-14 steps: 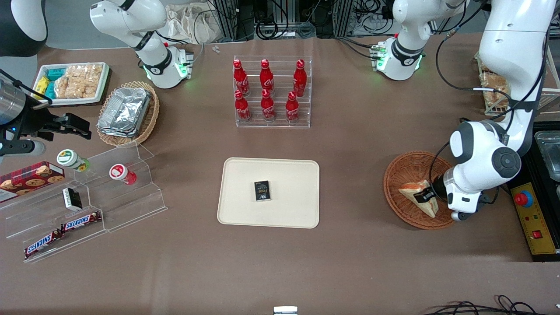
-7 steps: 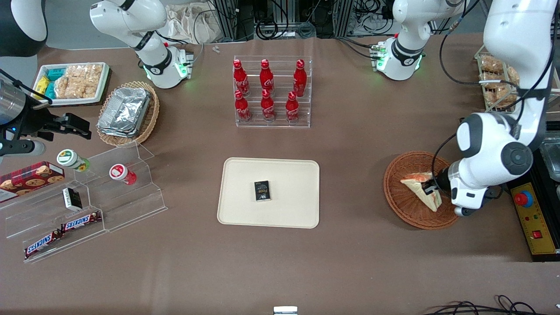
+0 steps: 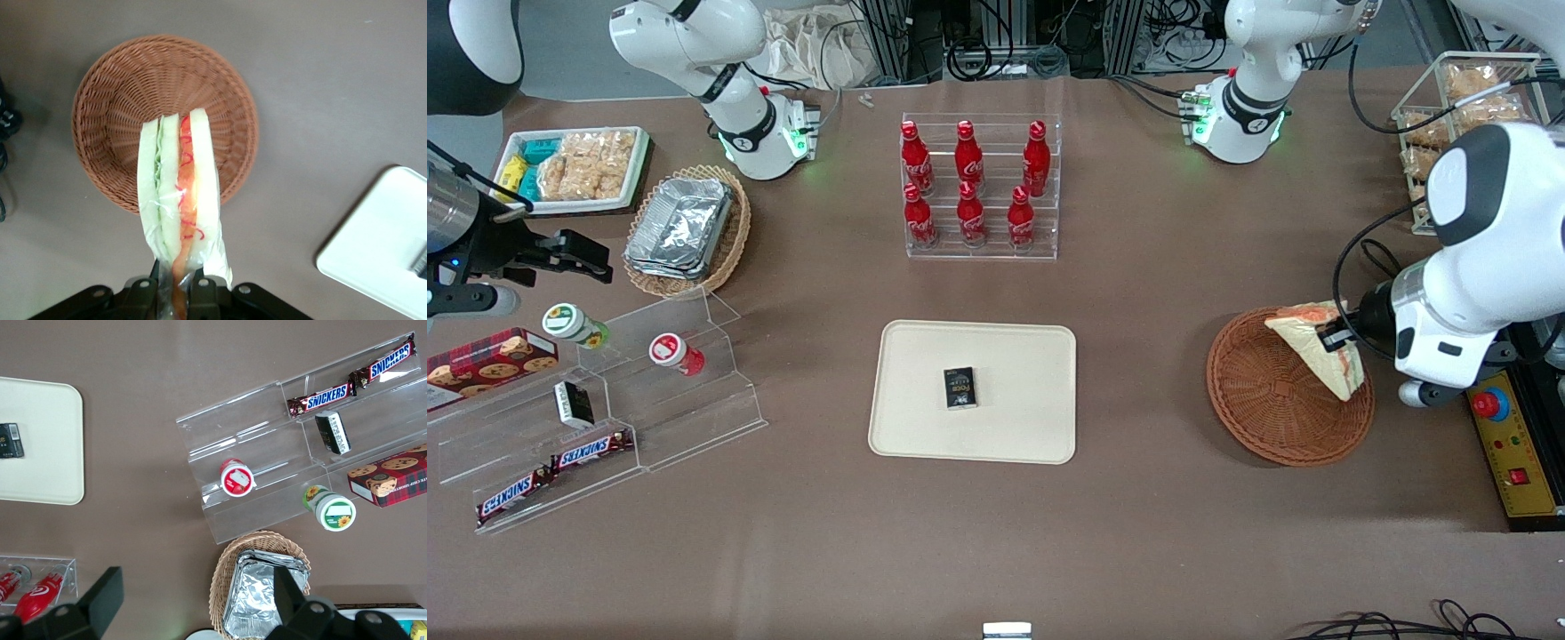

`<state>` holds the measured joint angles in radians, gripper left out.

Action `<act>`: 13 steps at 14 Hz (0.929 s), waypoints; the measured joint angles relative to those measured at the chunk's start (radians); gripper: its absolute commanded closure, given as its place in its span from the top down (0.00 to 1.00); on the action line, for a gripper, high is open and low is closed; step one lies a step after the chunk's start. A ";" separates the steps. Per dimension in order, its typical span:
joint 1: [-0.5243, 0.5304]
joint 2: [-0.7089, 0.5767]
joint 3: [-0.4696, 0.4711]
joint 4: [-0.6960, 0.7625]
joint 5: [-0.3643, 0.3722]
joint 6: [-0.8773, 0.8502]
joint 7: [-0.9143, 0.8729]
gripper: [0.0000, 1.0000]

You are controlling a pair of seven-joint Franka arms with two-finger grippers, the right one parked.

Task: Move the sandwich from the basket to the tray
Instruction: 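Carry the sandwich over the cream tray with the left gripper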

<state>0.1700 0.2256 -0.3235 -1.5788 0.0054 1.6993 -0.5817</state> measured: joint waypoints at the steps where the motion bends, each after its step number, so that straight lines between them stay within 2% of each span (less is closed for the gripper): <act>1: -0.001 0.000 -0.022 0.013 -0.001 -0.008 0.021 0.02; 3: -0.003 0.008 -0.089 0.016 -0.005 -0.008 0.062 0.10; 6: -0.038 0.053 -0.185 0.015 -0.001 0.065 0.073 0.05; 8: -0.112 0.105 -0.197 0.014 0.025 0.153 0.074 0.00; 13: -0.272 0.271 -0.200 0.014 0.143 0.288 0.073 0.00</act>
<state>-0.1018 0.4961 -0.5232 -1.5650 0.1481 1.9869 -0.5085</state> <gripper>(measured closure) 0.859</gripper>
